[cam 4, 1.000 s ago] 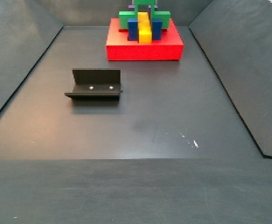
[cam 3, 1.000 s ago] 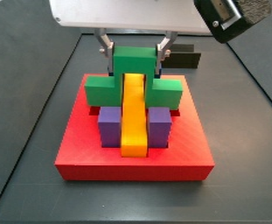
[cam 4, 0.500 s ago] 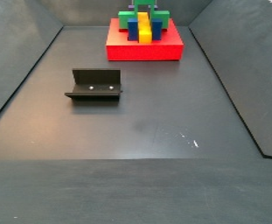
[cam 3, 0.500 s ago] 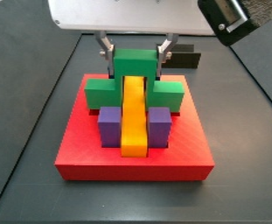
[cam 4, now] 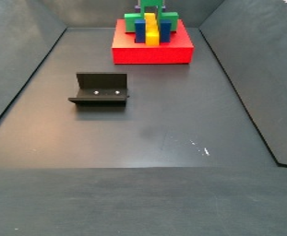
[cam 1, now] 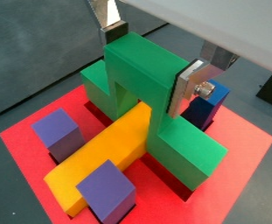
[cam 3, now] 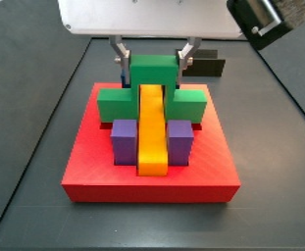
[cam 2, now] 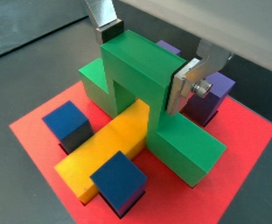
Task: Pick up the green object. Move up. Place the green object on the fixture. Regrasp the green object. Move to above the board. Insert the green object.
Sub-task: Insert the green object.
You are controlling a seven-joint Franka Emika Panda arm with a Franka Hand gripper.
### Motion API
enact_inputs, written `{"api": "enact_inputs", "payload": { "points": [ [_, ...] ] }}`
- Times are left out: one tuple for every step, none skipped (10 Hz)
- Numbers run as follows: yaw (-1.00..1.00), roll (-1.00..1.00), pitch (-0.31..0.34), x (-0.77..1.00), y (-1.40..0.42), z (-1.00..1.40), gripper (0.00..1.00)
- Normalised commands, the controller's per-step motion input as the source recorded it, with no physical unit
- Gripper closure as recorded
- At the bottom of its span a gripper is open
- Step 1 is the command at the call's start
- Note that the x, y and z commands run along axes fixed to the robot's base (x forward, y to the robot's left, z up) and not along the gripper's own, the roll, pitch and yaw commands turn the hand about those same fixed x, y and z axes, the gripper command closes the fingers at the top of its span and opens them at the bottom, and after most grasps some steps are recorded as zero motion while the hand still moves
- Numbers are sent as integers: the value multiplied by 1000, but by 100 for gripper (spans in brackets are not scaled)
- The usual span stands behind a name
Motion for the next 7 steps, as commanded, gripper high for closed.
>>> {"api": "enact_inputs", "payload": {
  "points": [
    [0,84,20,0,-183,-143,100],
    [0,44,0,43,-174,-69,100],
    [0,14,0,0,-37,0,100],
    [0,4,0,54,0,-63,100],
    [0,0,0,174,51,-163,100],
    [0,0,0,114,100,-160,100],
    [0,0,0,0,0,-103,100]
  ]
}}
